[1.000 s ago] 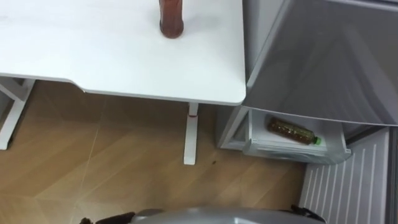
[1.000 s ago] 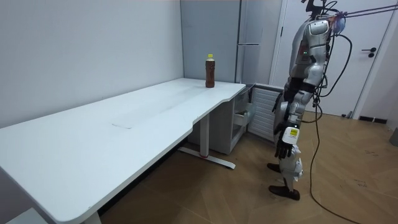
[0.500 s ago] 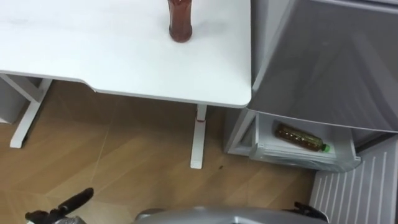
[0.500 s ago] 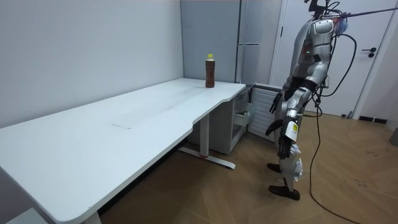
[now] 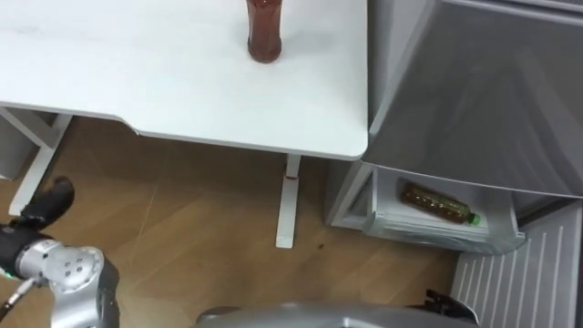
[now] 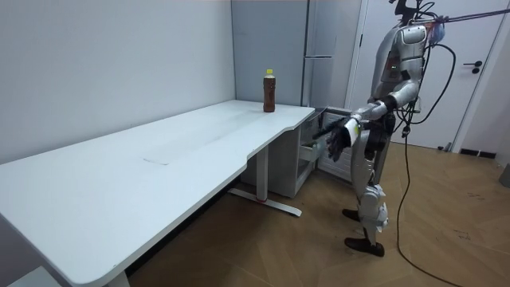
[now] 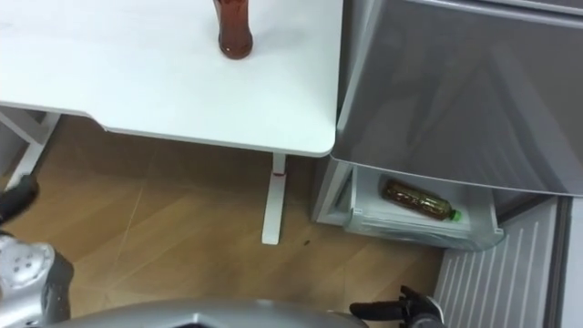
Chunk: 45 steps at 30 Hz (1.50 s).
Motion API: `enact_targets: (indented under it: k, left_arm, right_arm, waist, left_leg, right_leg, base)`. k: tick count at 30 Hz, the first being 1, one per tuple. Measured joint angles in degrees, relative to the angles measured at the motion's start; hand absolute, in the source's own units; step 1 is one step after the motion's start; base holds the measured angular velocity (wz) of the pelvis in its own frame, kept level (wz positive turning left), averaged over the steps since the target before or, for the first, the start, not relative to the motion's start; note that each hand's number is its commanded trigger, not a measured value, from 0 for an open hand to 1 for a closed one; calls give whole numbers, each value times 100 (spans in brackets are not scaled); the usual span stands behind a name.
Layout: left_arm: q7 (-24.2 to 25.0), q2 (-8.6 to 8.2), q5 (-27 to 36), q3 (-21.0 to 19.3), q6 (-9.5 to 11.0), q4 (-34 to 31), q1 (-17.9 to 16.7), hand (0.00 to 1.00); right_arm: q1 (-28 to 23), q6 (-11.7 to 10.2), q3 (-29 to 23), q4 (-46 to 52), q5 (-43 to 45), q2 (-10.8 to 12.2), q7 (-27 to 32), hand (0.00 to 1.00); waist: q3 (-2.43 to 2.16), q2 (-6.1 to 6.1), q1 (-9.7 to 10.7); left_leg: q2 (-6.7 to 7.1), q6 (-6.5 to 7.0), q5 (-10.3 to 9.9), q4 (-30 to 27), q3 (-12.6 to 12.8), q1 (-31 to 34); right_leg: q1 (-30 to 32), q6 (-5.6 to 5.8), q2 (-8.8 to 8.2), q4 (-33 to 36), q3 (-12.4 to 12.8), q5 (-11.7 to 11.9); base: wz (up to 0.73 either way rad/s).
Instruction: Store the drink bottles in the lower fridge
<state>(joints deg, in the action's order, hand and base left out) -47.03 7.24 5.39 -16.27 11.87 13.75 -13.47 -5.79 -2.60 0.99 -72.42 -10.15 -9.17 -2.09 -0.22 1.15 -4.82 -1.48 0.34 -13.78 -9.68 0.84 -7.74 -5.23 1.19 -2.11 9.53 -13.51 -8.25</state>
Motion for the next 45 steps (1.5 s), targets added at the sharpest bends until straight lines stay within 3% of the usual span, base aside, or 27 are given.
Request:
enact_targets:
  k: [4,10,18,26,34,40,45]
  left_arm:
    - [106,35,-335,99,56,-608,7,0]
    - [276,49,-505,309,61,-1666,25,0]
    - [933,48,-630,821,78,-2248,39,0]
    - [1752,50,-607,1337,66,-2090,215,0]
    - [2613,58,-549,1475,-87,-1731,459,0]
    - [2973,71,-287,1465,-322,-1646,547,0]
    - [3013,72,217,1464,-334,-1332,851,0]
  right_arm:
    - [24,-158,-7,-97,-16,0,-98,0]
    - [15,-172,-7,-122,-154,-38,-183,0]
    - [93,-178,-122,-126,50,-42,-323,0]
    - [196,-243,-109,-134,51,-13,-438,0]
    - [244,-243,-115,-116,53,38,-433,0]
    - [234,-228,-127,-59,55,60,-442,0]
    - [234,-232,-230,-70,126,49,-434,0]
  waist:
    - [17,-33,63]
    - [26,-112,164]
    - [41,-98,362]
    - [83,-76,525]
    - [79,-60,727]
    - [75,-52,784]
    - [68,-115,813]
  left_leg:
    - [0,4,-5,17,0,-91]
    - [-3,2,-5,42,49,-46]
    - [-4,2,-4,75,64,-45]
    - [-15,3,-3,102,103,-58]
    - [-34,3,-3,98,357,-114]
    - [-80,-3,-7,152,445,-146]
    - [-99,-13,-5,148,529,-152]
  right_leg:
    - [-94,8,0,-19,-1,-5]
    - [-63,9,20,-75,53,5]
    - [-22,11,28,-91,90,4]
    - [9,11,45,-89,190,5]
    - [44,5,71,-75,365,29]
    - [77,-20,123,-74,431,73]
    - [131,-41,157,-45,557,90]
  base:
    - [0]
    - [-2]
    - [-3]
    - [-3]
    - [-13]
    - [-8]
    - [-11]
